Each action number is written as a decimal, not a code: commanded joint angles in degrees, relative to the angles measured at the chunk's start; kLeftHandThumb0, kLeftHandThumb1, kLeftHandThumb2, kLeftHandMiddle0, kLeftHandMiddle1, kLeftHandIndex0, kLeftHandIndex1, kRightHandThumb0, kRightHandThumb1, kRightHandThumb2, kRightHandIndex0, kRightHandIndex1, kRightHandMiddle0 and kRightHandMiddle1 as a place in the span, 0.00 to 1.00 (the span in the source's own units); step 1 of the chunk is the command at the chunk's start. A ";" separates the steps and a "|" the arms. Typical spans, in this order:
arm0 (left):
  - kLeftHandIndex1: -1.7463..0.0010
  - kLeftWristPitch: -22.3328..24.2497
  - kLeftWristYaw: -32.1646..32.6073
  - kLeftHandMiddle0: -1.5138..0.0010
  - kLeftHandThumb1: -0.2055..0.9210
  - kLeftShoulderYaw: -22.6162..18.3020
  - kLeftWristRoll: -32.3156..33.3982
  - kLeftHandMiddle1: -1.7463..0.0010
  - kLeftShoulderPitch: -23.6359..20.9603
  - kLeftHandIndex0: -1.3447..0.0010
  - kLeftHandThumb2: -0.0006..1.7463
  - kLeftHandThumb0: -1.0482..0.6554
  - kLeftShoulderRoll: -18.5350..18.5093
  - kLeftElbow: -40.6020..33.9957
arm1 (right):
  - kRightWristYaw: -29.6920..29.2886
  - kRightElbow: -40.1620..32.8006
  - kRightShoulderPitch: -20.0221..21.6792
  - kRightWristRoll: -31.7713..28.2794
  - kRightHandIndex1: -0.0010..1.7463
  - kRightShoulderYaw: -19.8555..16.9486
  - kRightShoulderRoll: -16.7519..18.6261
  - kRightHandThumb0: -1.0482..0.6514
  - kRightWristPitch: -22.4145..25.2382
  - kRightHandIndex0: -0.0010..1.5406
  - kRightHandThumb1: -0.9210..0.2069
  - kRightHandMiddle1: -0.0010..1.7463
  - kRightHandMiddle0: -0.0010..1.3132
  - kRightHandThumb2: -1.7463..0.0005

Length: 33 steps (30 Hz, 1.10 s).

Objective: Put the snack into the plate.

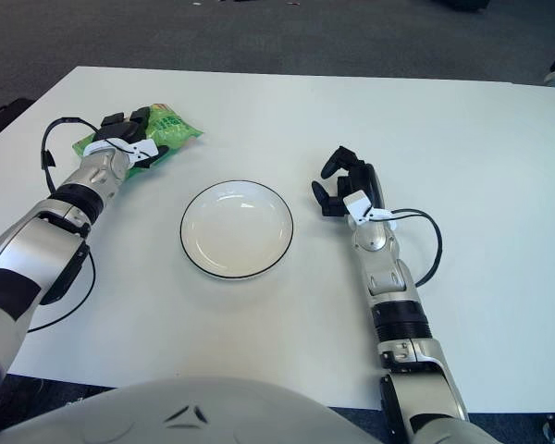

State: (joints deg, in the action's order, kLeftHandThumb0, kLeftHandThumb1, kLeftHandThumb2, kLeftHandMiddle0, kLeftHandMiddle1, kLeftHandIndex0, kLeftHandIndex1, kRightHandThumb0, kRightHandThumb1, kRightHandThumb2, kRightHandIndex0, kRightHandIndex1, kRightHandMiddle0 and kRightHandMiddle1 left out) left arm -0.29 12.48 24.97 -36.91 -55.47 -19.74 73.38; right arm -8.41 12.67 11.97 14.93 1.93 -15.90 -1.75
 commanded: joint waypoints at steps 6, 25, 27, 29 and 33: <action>0.10 -4.10 8.05 0.73 0.69 0.30 -0.44 0.04 4.96 0.87 0.59 0.46 -1.89 3.50 | 3.01 4.15 -4.94 0.85 1.00 1.94 0.48 0.34 5.26 0.77 0.51 1.00 0.45 0.27; 0.00 -19.36 10.72 0.44 0.26 0.37 -0.25 0.11 0.07 0.57 0.87 0.62 -6.19 -3.21 | 3.32 4.48 -4.94 0.92 1.00 2.26 0.06 0.34 4.84 0.77 0.50 1.00 0.44 0.28; 0.00 -19.91 10.15 0.44 0.25 0.16 -0.15 0.10 -0.22 0.56 0.88 0.62 -6.59 -3.82 | 3.33 4.53 -4.92 0.91 1.00 2.27 0.03 0.34 4.81 0.77 0.50 1.00 0.44 0.28; 0.00 -20.66 8.90 0.44 0.24 -0.18 0.02 0.10 -1.77 0.56 0.89 0.62 -7.33 -4.91 | 3.44 4.57 -4.92 0.87 1.00 2.29 -0.04 0.34 4.77 0.77 0.49 1.00 0.44 0.28; 0.00 -21.04 8.37 0.43 0.24 -1.45 0.54 0.11 -3.27 0.56 0.89 0.62 -7.70 -10.36 | 3.58 4.76 -4.84 0.88 1.00 2.37 -0.24 0.34 4.44 0.77 0.49 1.00 0.44 0.28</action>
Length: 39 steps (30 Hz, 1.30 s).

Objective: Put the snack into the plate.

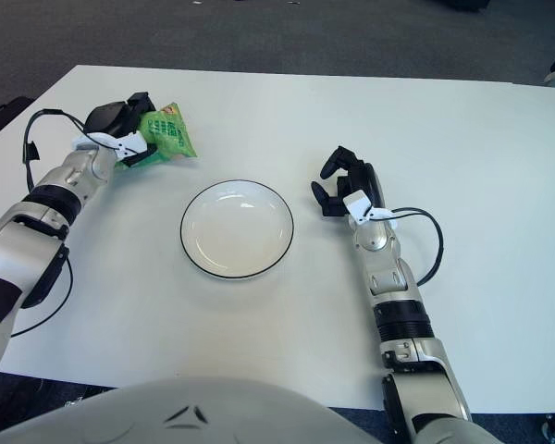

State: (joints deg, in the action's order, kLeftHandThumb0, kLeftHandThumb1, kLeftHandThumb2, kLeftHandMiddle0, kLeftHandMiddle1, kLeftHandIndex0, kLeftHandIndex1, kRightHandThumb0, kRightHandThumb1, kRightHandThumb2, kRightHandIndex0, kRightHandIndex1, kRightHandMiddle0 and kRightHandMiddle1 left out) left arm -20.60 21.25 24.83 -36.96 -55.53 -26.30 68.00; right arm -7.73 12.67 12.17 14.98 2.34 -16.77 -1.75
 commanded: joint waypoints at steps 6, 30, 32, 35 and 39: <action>0.00 2.05 -5.32 0.42 0.19 -7.13 4.41 0.07 3.75 0.54 0.94 0.62 -2.54 -30.67 | 2.92 4.95 -4.99 0.88 1.00 2.18 0.37 0.34 3.93 0.79 0.49 1.00 0.44 0.28; 0.00 -9.76 -11.97 0.36 0.08 -11.89 8.38 0.09 16.41 0.47 1.00 0.61 -0.56 -59.66 | 2.43 4.68 -4.65 1.77 1.00 3.19 0.39 0.34 4.31 0.79 0.50 1.00 0.45 0.27; 0.00 -10.71 -15.20 0.35 0.08 -10.67 10.29 0.09 18.68 0.47 1.00 0.61 -0.01 -64.51 | 2.29 4.29 -4.73 2.25 1.00 3.39 0.33 0.34 4.49 0.79 0.51 1.00 0.45 0.27; 0.00 -12.98 -19.80 0.36 0.09 -9.07 12.53 0.08 18.66 0.47 1.00 0.61 -0.13 -65.58 | 2.25 3.90 -4.79 2.72 1.00 3.45 0.42 0.34 4.74 0.79 0.52 1.00 0.46 0.26; 0.00 -16.09 -24.78 0.37 0.10 -7.80 14.71 0.06 18.60 0.48 1.00 0.61 -0.06 -65.57 | 2.37 3.66 -4.77 2.95 1.00 3.35 0.74 0.33 5.03 0.80 0.53 1.00 0.46 0.25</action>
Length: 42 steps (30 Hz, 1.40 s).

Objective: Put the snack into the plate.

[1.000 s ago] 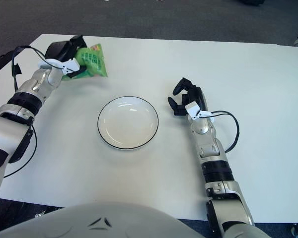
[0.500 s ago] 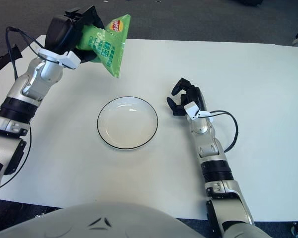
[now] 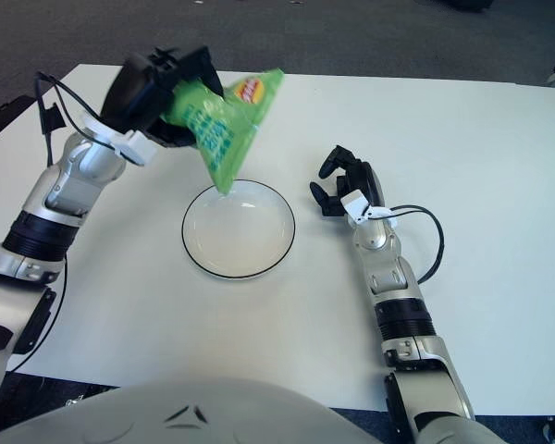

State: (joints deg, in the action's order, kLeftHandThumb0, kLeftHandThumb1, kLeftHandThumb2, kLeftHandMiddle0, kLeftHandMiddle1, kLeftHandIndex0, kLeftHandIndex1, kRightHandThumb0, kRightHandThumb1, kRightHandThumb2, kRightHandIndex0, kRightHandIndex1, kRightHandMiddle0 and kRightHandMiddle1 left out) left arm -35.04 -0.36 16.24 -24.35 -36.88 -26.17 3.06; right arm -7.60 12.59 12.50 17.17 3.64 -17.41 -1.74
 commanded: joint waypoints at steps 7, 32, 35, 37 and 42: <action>0.00 -6.26 -7.21 0.41 0.13 1.12 4.06 0.01 3.28 0.50 1.00 0.61 0.58 -1.88 | 2.31 3.96 -5.04 0.45 1.00 1.89 1.79 0.33 4.74 0.82 0.54 1.00 0.47 0.24; 0.00 -12.69 -11.70 0.44 0.17 4.19 -1.76 0.00 7.19 0.53 0.97 0.61 5.12 5.01 | 1.80 2.95 -5.60 1.21 1.00 2.20 1.90 0.33 4.40 0.82 0.55 1.00 0.48 0.24; 0.00 -12.10 -12.09 0.44 0.18 4.86 -4.28 0.00 6.84 0.53 0.97 0.61 4.84 6.34 | 1.33 3.39 -5.37 1.96 1.00 2.42 1.76 0.33 4.26 0.82 0.55 1.00 0.48 0.24; 0.00 -11.44 -12.64 0.44 0.18 5.22 -5.55 0.00 6.52 0.53 0.97 0.61 4.64 6.83 | 1.17 3.58 -5.32 2.24 1.00 2.54 1.66 0.33 3.98 0.82 0.56 1.00 0.48 0.23; 0.00 -10.39 -13.03 0.44 0.17 5.81 -9.00 0.00 6.11 0.53 0.97 0.61 4.06 7.20 | 1.12 3.76 -5.25 2.88 1.00 2.61 1.63 0.32 3.57 0.83 0.56 1.00 0.49 0.23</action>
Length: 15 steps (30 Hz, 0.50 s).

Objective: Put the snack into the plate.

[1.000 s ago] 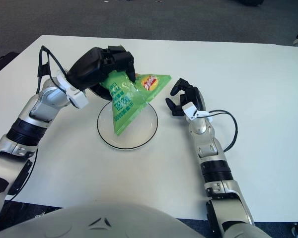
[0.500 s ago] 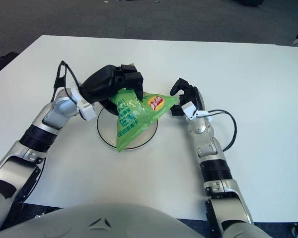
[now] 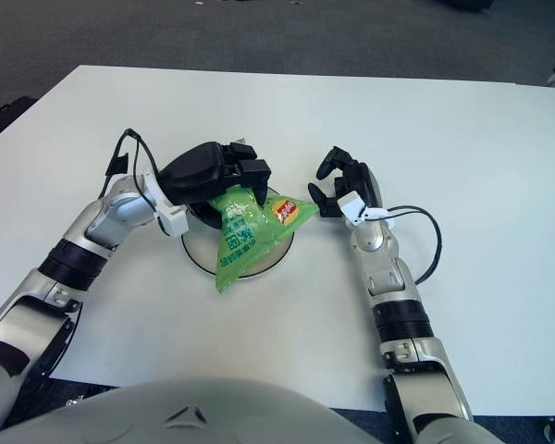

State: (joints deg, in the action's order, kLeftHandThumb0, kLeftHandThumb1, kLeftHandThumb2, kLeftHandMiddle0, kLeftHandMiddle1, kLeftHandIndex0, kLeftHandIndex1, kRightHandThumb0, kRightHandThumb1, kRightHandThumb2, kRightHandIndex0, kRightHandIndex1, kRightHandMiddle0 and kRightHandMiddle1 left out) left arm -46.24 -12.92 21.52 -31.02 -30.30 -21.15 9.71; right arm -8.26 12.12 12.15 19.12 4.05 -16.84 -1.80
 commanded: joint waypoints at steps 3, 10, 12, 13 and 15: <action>0.00 1.20 -1.96 0.51 0.24 1.47 -5.04 0.00 -1.15 0.54 0.92 0.61 -2.27 0.30 | 1.65 4.34 -4.88 1.32 1.00 2.30 0.95 0.32 3.45 0.82 0.57 1.00 0.49 0.22; 0.26 0.17 -11.88 0.81 0.92 5.55 -3.11 0.22 -3.41 0.94 0.44 0.20 -7.07 1.19 | 1.24 4.35 -4.93 2.16 1.00 2.57 0.73 0.32 3.29 0.82 0.57 1.00 0.50 0.22; 0.40 -0.05 -13.76 0.90 0.97 6.21 -2.55 0.40 -3.00 0.98 0.42 0.15 -8.42 1.08 | 1.06 4.32 -4.93 2.45 1.00 2.68 0.65 0.32 3.26 0.82 0.57 1.00 0.50 0.22; 0.42 -0.25 -14.56 0.91 0.97 6.53 -2.42 0.44 -3.15 0.98 0.42 0.14 -8.89 0.99 | 1.04 4.26 -4.94 2.53 1.00 2.72 0.64 0.32 3.31 0.82 0.57 1.00 0.50 0.22; 0.52 -0.59 -15.31 0.94 0.99 6.89 -2.35 0.53 -3.63 0.99 0.43 0.11 -9.23 0.92 | 1.13 4.18 -4.94 2.58 1.00 2.73 0.67 0.32 3.45 0.82 0.57 1.00 0.50 0.22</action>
State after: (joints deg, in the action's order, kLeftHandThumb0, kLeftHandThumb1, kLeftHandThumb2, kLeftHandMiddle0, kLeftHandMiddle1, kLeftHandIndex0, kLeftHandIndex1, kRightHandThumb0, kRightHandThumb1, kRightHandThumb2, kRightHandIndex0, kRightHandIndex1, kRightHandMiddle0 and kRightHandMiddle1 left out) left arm -46.57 -24.83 26.42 -32.52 -34.54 -28.42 9.53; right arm -9.00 12.12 12.22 21.05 4.89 -16.86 -1.84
